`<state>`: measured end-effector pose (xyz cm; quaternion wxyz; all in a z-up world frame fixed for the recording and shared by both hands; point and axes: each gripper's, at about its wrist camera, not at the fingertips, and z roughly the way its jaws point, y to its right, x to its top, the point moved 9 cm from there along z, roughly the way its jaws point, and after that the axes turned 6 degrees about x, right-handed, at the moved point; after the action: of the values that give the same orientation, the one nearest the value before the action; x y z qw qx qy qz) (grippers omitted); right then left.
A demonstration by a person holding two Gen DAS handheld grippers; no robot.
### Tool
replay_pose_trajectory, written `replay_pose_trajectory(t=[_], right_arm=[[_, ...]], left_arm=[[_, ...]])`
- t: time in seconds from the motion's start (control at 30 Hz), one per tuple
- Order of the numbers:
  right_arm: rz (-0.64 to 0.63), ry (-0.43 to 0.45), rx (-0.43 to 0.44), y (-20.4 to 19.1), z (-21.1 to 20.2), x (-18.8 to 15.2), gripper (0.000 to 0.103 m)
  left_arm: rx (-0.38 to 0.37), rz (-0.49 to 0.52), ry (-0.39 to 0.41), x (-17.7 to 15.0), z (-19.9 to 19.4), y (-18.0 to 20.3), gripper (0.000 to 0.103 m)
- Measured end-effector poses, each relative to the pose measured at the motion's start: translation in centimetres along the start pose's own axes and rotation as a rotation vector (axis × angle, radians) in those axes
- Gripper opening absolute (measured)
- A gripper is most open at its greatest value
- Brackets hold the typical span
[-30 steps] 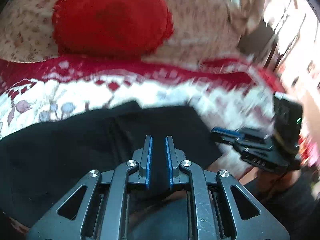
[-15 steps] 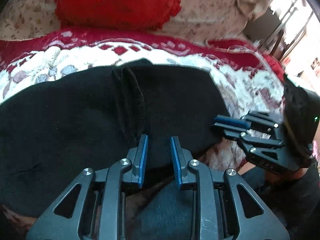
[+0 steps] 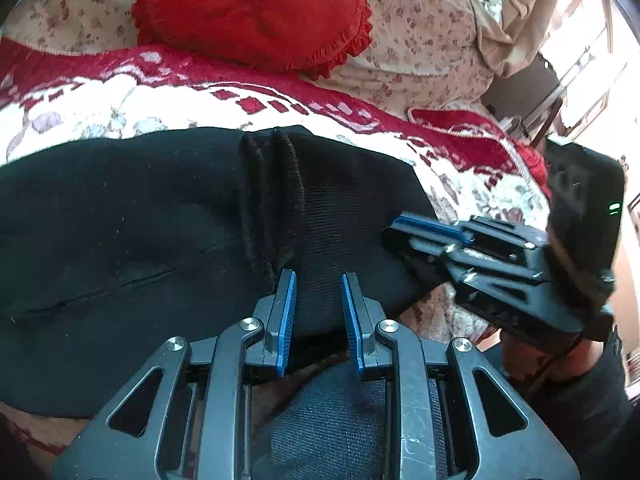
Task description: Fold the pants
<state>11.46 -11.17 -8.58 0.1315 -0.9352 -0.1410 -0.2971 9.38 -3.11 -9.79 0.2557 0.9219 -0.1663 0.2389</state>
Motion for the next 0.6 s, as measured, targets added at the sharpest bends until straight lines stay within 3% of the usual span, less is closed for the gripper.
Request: replay_pose_trajectory(t=[0.1,0.17,0.23,0.33,0.47,0.57,0.6], right_arm=[[-0.036,0.117,0.023,-0.9,-1.4,2.3,0.014],[0.027,0.099,0.064,-0.5,0.0,3.0,0.014],[0.118,0.013,0.084,0.9,3.0,2.1,0.015],[0.214,0.033,0.155,1.5,3.1,2.5,0.016],[0.2,0.039,0.135,1.1,2.9,2.2,0.016],[0.181,0.05,0.114,0.8,2.6,2.0,0.017],[0.173,0.053,0.11,0.8,2.5,2.1,0.017]], left_arm=[[-0.019,-0.015,0.004,0.1,0.1,-0.1,0.022],[-0.02,-0.017,0.008,0.0,0.1,-0.1,0.022],[-0.025,-0.023,0.01,0.0,0.0,-0.2,0.022],[-0.049,-0.04,0.022,-0.1,-0.3,-0.4,0.022],[-0.07,-0.085,0.055,-0.4,-1.5,-1.3,0.022],[-0.102,-0.167,0.115,-1.4,-4.5,-3.3,0.024],[-0.107,-0.197,0.134,-2.0,-5.5,-4.2,0.032]])
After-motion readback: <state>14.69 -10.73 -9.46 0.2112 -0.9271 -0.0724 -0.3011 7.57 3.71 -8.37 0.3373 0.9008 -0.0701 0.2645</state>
